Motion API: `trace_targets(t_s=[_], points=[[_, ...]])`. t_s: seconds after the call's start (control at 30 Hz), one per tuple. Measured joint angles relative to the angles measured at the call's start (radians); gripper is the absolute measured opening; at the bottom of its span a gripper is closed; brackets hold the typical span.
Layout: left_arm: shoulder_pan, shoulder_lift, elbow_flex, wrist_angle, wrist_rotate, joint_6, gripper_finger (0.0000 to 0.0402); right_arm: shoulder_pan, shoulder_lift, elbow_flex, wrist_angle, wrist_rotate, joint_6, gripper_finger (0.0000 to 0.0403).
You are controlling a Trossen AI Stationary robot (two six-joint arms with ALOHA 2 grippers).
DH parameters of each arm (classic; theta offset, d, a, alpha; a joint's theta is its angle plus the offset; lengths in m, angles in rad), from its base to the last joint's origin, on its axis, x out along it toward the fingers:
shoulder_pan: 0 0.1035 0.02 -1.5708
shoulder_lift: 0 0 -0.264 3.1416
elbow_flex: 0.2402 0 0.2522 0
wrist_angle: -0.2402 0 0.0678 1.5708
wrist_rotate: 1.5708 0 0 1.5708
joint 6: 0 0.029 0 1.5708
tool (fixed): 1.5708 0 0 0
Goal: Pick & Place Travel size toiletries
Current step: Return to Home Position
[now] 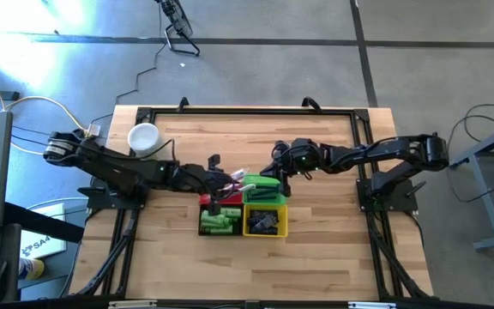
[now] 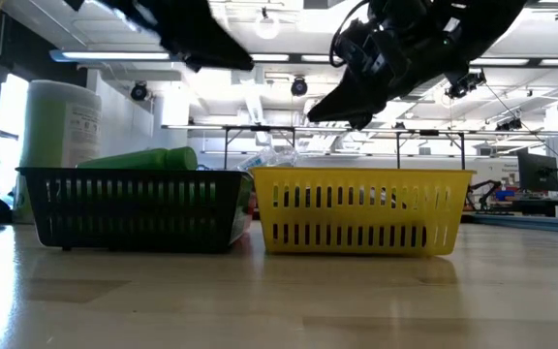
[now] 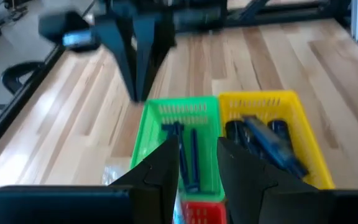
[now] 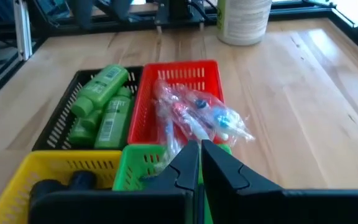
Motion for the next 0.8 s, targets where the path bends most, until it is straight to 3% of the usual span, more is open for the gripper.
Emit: trace_targets(t_s=[0.33,0.8], points=[[0.000,-0.161,-0.123,-0.001,0.002,0.062,0.0104,-0.006,-0.120,0.000,-0.094,0.003,-0.007,0.0011],[0.000,-0.529,-0.363,-0.015,-0.011,0.044,0.0104,-0.006,-0.248,0.000,-0.221,0.043,-0.019,0.0011]])
